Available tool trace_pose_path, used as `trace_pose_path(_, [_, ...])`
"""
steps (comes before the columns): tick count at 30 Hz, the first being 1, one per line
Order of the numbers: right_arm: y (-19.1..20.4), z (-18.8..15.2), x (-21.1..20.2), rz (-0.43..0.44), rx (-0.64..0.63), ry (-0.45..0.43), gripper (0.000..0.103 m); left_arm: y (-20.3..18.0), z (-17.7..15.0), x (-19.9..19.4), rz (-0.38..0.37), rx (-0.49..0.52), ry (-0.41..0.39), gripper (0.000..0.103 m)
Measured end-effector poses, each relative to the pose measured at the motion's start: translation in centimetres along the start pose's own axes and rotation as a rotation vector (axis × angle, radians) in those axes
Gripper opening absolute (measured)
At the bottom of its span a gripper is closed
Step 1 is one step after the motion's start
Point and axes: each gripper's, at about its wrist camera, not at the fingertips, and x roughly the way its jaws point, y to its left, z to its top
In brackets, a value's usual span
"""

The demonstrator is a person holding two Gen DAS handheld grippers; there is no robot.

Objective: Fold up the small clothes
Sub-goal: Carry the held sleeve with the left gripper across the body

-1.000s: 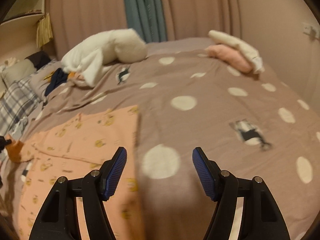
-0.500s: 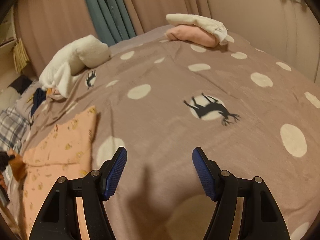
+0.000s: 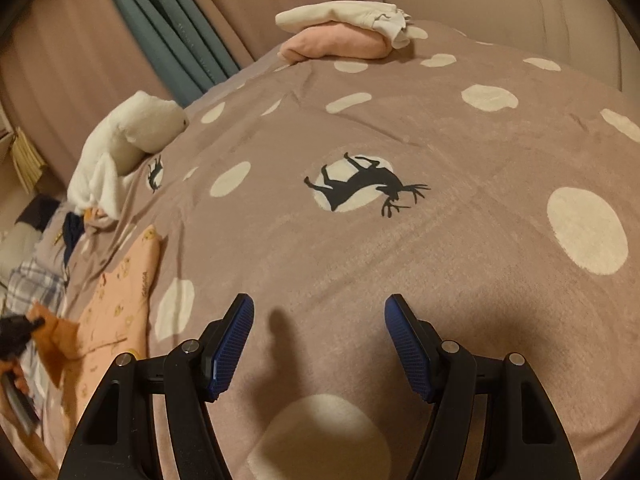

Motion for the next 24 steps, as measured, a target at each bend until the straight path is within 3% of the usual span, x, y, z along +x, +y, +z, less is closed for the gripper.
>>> trace_pose_path(14, [-2.0, 0.6, -0.2, 0.074, 0.031, 0.006, 0.07, -13.7, -3.1, -0.4, -0.08, 0.18, -0.012, 0.005])
trace_pose_path(19, [-2.6, 0.5, -0.2, 0.102, 0.052, 0.0, 0.07, -18.1, -4.9, 1.8, -0.148, 0.197, 0.057, 0.005])
trace_pose_path(24, [-2.7, 0.6, -0.1, 0.11, 0.05, -0.001, 0.07, -20.4, -6.9, 3.7, -0.126, 0.244, 0.08, 0.005])
